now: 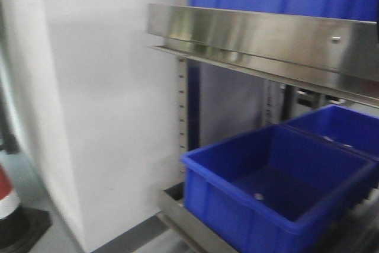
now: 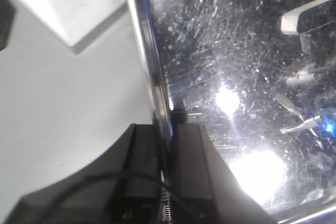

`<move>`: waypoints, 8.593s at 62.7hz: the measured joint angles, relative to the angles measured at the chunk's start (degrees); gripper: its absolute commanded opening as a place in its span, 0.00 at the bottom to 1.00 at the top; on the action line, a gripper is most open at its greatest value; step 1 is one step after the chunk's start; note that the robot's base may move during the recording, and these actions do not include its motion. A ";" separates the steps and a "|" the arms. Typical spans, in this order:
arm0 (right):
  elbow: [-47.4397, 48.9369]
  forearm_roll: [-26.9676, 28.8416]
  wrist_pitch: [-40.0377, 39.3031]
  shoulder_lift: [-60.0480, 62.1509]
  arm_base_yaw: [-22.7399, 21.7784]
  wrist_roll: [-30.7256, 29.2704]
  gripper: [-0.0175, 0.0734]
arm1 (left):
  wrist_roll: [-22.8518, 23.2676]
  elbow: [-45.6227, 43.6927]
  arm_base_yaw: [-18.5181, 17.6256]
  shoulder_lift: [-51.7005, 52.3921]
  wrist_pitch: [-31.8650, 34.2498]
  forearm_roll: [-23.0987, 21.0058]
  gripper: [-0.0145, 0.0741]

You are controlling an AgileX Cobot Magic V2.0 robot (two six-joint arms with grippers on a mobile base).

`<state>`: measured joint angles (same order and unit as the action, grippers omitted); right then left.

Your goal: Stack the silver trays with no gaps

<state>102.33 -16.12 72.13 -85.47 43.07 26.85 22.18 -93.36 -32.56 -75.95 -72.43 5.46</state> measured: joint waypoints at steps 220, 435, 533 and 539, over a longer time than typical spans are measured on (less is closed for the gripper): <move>5.03 11.76 -7.94 -9.71 -15.03 0.32 0.26 | -9.64 -11.69 10.32 -17.75 13.13 -4.25 0.12; -81.29 -1.25 -54.19 68.70 -11.72 -9.01 0.25 | -25.28 78.28 18.83 69.61 56.55 -7.56 0.11; -95.74 19.43 -63.29 78.86 -41.37 -28.33 0.25 | -25.60 95.01 25.97 76.53 70.25 -8.48 0.11; -100.86 20.47 -66.63 82.23 -43.68 -28.86 0.25 | -25.60 95.01 25.97 76.53 70.25 -8.48 0.11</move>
<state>1.47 4.35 5.49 -3.24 -0.61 -2.00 -3.42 1.65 -6.59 0.58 -2.18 -3.02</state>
